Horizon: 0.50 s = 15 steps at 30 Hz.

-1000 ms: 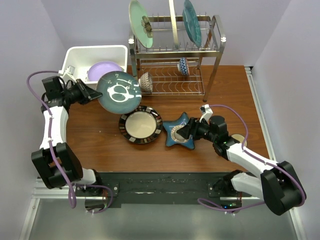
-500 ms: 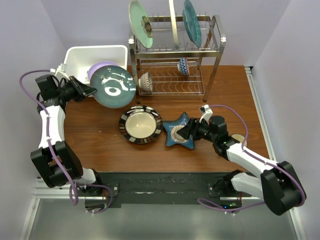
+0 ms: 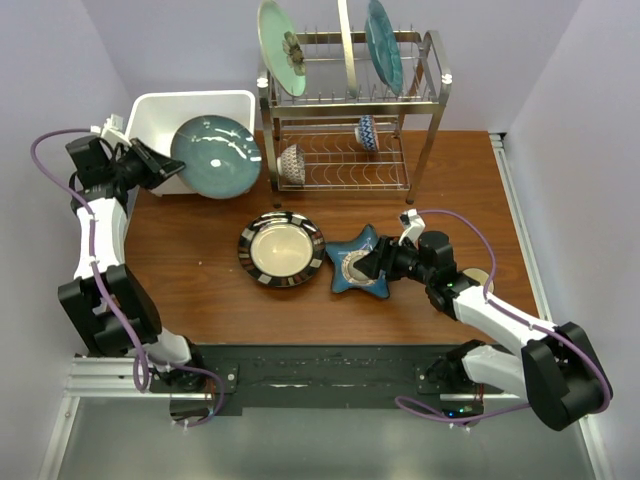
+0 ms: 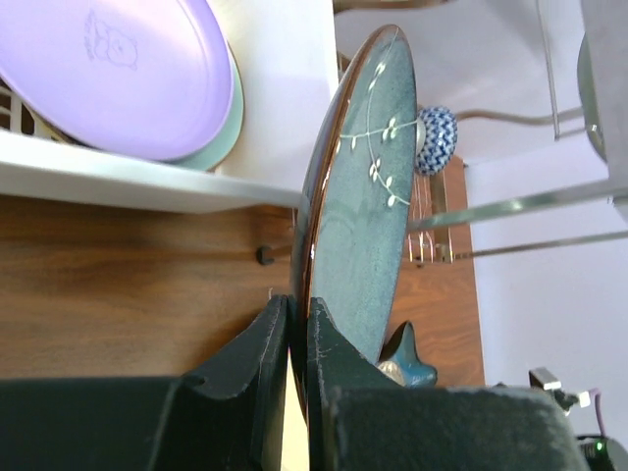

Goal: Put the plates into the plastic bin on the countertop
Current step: Place the plate in the plastic bin.

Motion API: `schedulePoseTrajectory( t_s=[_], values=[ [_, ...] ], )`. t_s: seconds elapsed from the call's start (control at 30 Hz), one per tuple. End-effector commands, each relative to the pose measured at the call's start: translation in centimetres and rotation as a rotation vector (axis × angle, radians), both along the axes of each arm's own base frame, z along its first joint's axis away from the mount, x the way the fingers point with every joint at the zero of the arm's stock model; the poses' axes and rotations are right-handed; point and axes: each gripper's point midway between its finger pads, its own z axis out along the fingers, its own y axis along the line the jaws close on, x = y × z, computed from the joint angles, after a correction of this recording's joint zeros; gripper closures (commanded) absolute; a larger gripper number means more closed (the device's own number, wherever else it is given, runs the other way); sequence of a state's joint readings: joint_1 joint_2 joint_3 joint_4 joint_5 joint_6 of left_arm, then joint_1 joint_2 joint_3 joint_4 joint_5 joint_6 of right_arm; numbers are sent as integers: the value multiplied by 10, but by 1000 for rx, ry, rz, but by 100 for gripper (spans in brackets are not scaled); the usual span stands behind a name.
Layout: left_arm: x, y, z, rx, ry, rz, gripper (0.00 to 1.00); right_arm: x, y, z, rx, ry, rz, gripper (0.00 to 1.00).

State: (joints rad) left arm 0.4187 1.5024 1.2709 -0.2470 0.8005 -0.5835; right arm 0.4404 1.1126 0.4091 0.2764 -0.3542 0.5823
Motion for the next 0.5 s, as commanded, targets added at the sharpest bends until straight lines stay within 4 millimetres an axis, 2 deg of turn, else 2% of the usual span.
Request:
schedulePoseTrajectory(
  t_s=[0.0,0.07,0.13,0.23,0.37,0.4,0.47],
  values=[
    [20,6,75,-2,-229,-1,100,10,7,19,18,-58,15,27],
    [26,9,73,-13,-228,9,100,10,7,18,19,-55,14,27],
    [32,12,81,-14,-257,9,100,11,7,19,19,-57,15,27],
    [46,19,74,-28,-238,18,100,10,8,18,18,-54,14,27],
    [59,25,78,-37,-245,40,100,11,8,17,18,-50,14,27],
    [62,28,85,-38,-255,46,100,11,7,17,17,-49,12,27],
    [70,32,84,-47,-249,58,100,11,8,17,16,-48,14,27]
  ],
)
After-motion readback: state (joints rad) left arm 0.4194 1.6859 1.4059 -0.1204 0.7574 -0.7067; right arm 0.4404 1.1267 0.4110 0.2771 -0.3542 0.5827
